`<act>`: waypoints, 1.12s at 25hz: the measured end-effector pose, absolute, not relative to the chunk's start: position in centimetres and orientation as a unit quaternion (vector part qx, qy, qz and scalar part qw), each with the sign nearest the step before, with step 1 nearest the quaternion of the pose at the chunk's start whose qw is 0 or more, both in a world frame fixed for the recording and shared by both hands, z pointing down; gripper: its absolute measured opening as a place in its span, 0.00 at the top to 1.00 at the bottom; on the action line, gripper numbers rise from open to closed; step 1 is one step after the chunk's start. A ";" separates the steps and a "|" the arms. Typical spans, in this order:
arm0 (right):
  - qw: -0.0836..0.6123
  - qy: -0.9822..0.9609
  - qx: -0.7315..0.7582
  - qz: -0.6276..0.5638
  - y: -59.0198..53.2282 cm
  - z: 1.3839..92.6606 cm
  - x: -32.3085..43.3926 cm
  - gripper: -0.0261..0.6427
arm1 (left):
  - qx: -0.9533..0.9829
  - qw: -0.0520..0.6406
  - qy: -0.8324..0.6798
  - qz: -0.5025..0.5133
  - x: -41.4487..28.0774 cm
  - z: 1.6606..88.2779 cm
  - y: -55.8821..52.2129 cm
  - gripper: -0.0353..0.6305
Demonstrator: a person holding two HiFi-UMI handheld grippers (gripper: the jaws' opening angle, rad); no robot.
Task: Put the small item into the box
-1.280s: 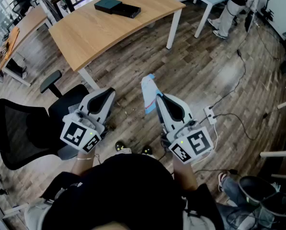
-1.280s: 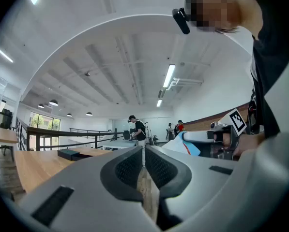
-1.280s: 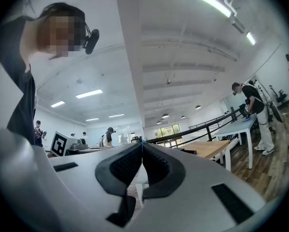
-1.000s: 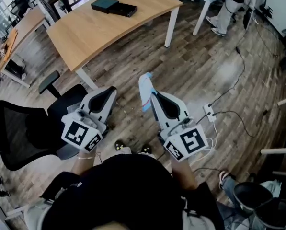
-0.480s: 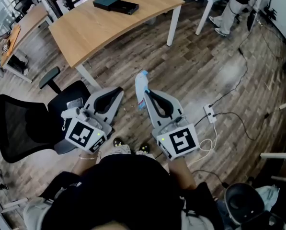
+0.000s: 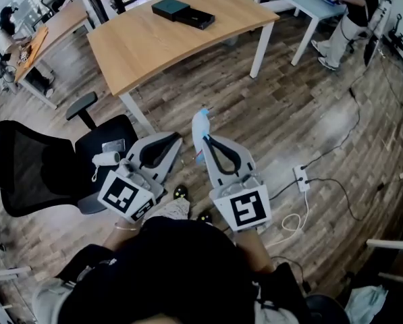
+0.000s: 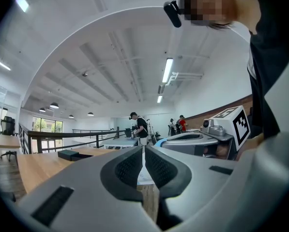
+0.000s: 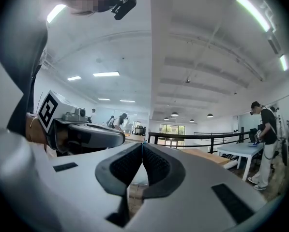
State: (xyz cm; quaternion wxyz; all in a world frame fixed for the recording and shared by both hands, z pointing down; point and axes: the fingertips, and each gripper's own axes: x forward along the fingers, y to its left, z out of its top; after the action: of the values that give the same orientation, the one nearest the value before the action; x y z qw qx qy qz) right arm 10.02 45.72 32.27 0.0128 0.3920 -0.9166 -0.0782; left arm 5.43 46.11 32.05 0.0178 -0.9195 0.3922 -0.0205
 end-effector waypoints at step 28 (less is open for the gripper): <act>0.049 -0.903 0.419 -0.079 29.4 32.1 9.1 0.92 | -0.936 0.021 0.350 -0.001 5.6 31.7 29.3 0.91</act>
State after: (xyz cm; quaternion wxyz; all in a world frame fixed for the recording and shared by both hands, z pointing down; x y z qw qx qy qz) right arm 9.09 29.42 32.08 0.0492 0.4191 -0.9032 -0.0785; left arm 5.62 29.28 31.72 0.0209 -0.9365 0.3502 -0.0009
